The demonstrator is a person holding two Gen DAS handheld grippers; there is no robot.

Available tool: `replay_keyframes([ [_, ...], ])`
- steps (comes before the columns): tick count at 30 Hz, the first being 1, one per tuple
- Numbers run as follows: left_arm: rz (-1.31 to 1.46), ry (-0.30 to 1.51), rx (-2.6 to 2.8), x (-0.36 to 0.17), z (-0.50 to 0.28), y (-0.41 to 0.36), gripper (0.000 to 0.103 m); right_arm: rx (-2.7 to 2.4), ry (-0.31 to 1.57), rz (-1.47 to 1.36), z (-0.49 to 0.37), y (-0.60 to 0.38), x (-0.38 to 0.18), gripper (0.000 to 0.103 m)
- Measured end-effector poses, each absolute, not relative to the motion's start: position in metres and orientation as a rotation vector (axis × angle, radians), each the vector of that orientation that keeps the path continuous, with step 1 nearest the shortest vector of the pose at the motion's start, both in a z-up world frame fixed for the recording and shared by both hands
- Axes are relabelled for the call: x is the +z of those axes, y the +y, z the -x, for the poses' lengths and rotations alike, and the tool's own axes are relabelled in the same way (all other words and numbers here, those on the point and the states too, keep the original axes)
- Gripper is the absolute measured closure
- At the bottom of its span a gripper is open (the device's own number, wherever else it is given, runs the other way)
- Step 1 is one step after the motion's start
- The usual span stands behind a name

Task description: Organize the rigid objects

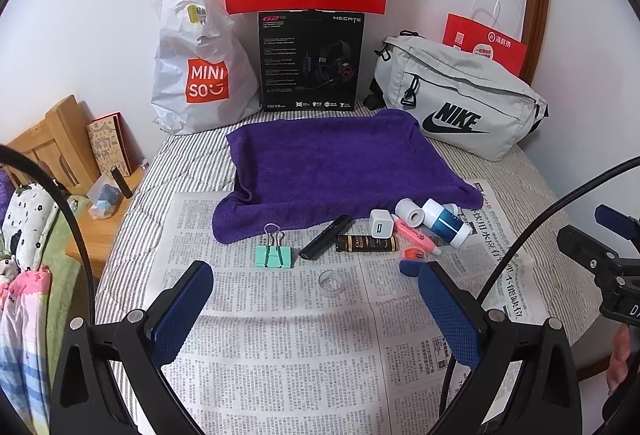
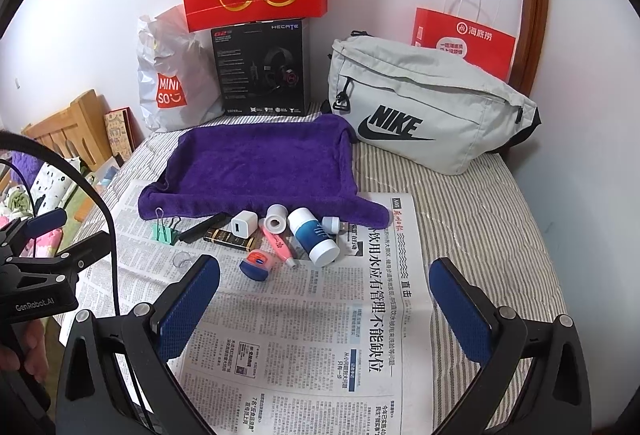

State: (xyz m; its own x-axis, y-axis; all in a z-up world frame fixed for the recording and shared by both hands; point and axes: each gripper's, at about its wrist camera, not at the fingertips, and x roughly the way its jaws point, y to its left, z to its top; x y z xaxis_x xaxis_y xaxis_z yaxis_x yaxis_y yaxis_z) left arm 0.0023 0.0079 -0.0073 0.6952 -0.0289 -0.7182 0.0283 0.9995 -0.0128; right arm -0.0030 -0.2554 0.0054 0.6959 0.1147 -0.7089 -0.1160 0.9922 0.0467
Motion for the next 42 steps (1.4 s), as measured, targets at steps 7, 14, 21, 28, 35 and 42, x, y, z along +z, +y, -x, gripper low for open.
replay_keyframes([
  [7, 0.000, 0.801, -0.025, -0.006, -0.001, 0.012, 0.000, 0.127, 0.796, 0.004, 0.004, -0.255, 0.006, 0.000],
  [14, -0.001, 0.800, -0.026, -0.006, 0.000, 0.013, 0.000, 0.135, 0.795, 0.008, 0.005, -0.254, 0.006, 0.000],
  [21, -0.001, 0.799, -0.028, -0.005, 0.000, 0.014, 0.000, 0.136, 0.798, 0.010, 0.004, -0.253, 0.005, 0.000],
  [28, -0.008, 0.802, -0.028, -0.005, 0.000, 0.018, 0.000, 0.141, 0.807, 0.015, 0.002, -0.252, 0.001, 0.000],
  [35, -0.013, 0.802, -0.027, -0.006, -0.002, 0.015, 0.000, 0.147, 0.809, 0.018, -0.001, -0.253, -0.003, 0.000],
  [42, 0.010, 0.826, -0.018, -0.024, -0.019, 0.018, 0.000, 0.160, 0.822, 0.025, -0.010, -0.258, -0.014, 0.000],
])
